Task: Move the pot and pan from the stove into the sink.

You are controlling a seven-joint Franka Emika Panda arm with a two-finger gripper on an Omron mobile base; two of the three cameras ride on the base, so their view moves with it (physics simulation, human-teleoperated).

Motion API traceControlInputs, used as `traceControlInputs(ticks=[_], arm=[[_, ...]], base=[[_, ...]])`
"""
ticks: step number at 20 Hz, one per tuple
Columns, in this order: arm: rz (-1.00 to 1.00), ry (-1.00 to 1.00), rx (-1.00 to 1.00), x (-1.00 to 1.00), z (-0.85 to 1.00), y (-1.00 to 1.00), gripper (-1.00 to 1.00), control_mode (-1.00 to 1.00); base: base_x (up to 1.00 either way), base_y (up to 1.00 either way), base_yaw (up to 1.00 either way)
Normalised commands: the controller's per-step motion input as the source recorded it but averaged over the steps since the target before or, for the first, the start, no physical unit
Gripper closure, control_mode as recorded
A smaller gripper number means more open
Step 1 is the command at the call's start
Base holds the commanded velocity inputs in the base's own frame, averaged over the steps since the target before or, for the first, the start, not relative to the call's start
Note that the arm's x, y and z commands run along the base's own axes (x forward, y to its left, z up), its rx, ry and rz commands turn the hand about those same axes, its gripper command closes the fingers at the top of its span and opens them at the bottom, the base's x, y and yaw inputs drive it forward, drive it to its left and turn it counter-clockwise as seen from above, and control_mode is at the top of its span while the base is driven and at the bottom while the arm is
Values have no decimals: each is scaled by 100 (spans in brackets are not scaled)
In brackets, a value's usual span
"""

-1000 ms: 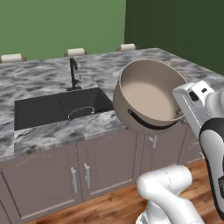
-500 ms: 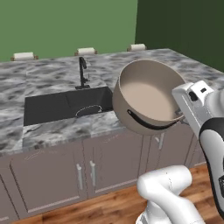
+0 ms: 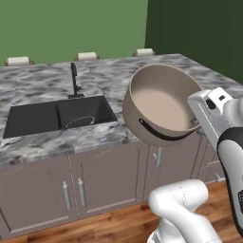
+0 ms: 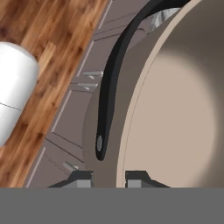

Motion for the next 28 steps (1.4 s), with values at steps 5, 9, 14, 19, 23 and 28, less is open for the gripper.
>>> traceControlInputs(ticks=[5, 9, 14, 19, 23, 28], arm=[[0, 0, 0, 0, 0, 0, 100, 100], [0, 0, 0, 0, 0, 0, 100, 100], [0, 0, 0, 0, 0, 0, 100, 100], [0, 0, 0, 0, 0, 0, 100, 100], [0, 0, 0, 0, 0, 0, 100, 100], [0, 0, 0, 0, 0, 0, 100, 100]], base=[[21, 0, 0], [69, 0, 0], [77, 0, 0], [77, 0, 0], [71, 0, 0], [47, 0, 0]])
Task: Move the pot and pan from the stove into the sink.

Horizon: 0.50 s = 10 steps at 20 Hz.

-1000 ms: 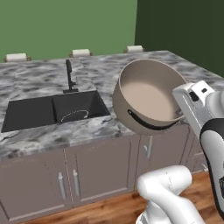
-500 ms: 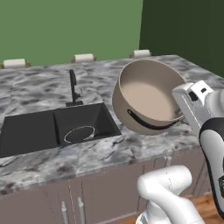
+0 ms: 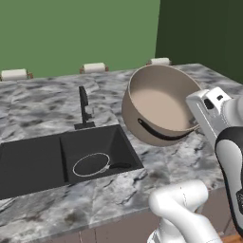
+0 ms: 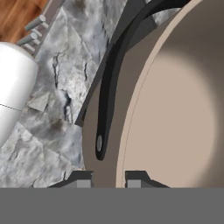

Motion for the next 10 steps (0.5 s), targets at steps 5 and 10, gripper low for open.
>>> traceControlInputs(ticks=[5, 10], arm=[[0, 0, 0, 0, 0, 0, 100, 100], [0, 0, 0, 0, 0, 0, 100, 100]], base=[[0, 1, 0], [7, 43, -7]])
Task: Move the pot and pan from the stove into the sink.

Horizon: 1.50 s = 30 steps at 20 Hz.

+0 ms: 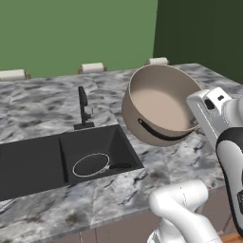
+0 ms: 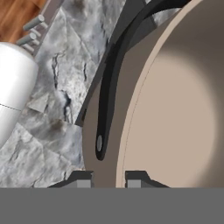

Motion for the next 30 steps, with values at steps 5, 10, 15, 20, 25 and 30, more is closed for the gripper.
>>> traceControlInputs(ticks=[5, 10, 15, 20, 25, 30], arm=[[0, 0, 0, 0, 0, 0, 100, 100], [0, 0, 0, 0, 0, 0, 100, 100], [0, 4, 0, 29, -3, 1, 100, -100], [0, 23, -1, 48, -4, 8, 100, -100], [0, 24, -2, 35, -6, 14, 100, -100], [1, 14, -9, 22, -27, 22, 100, -100]], base=[[13, 50, -11], [0, 8, 0], [0, 0, 0], [0, 0, 0], [0, 0, 0], [0, 0, 0]])
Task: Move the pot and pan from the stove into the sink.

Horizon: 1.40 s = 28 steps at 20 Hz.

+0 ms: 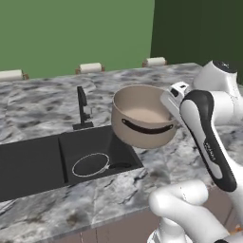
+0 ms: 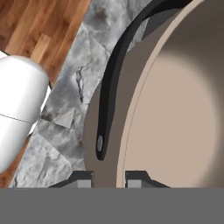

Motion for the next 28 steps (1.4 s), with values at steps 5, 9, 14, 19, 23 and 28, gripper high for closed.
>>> traceControlInputs(ticks=[5, 9, 14, 19, 23, 28], arm=[[1, 7, -10, 11, -26, 10, 100, -100], [7, 8, -7, 9, -45, 16, 100, -100], [8, 5, -3, 22, -41, 22, 100, -100], [9, 3, -1, 51, -38, 30, 100, -100], [8, 1, -3, 61, -32, 31, 100, -100], [8, 0, -5, 61, -32, 34, 100, -100]], base=[[0, 0, 0], [0, 0, 0], [0, 0, 0], [0, 0, 0], [0, 0, 0], [0, 0, 0]])
